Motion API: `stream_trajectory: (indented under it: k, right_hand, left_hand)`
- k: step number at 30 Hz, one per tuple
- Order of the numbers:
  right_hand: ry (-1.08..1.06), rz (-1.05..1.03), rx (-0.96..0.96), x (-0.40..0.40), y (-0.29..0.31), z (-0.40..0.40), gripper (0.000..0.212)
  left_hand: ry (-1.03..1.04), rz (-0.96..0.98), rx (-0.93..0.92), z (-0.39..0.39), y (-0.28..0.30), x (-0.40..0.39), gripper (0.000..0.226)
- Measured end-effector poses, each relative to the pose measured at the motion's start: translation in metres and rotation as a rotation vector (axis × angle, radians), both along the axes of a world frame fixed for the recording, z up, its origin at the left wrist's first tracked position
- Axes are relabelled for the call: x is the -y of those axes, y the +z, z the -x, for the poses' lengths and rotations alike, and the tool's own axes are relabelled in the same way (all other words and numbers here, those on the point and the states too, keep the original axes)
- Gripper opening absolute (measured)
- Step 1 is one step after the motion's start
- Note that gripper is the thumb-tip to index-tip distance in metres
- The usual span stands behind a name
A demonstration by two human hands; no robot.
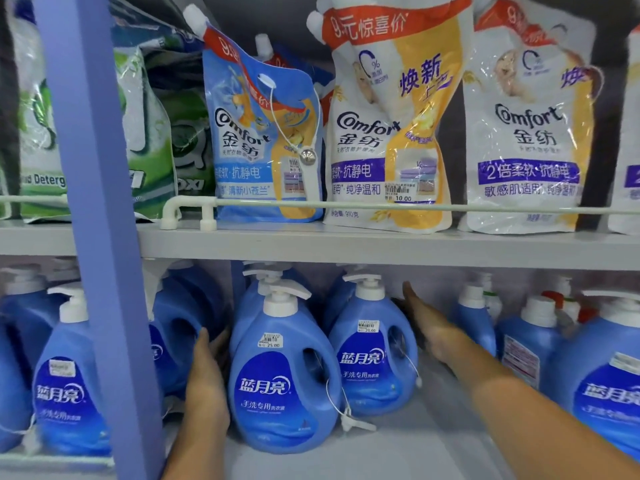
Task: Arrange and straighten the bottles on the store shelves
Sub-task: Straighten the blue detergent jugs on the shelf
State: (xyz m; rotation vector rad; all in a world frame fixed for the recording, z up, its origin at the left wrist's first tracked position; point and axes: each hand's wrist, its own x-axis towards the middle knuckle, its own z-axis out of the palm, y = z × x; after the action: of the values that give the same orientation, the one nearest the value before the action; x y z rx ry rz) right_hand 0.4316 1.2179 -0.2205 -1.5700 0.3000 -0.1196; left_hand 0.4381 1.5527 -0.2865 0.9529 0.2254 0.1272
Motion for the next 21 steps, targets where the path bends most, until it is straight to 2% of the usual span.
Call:
stream_trajectory:
  k: [6,9,16,21]
  right_hand:
    - [0.114,-0.094,-0.014,0.001,-0.013,-0.012,0.075]
    - [0.167,-0.072,-0.025,0.0,-0.011,-0.015,0.079]
    - [0.161,-0.079,-0.034,-0.004,-0.013,-0.009,0.085]
    - [0.076,-0.171,0.156,-0.004,-0.035,0.018,0.065]
  left_hand:
    - [0.014,-0.035,0.014,-0.001,-0.013,-0.001,0.058]
    - [0.014,-0.026,0.004,-0.004,-0.012,-0.002,0.06]
    - [0.0,-0.029,-0.038,-0.005,-0.008,-0.001,0.057]
    - [-0.006,-0.035,-0.036,-0.008,-0.007,-0.002,0.056]
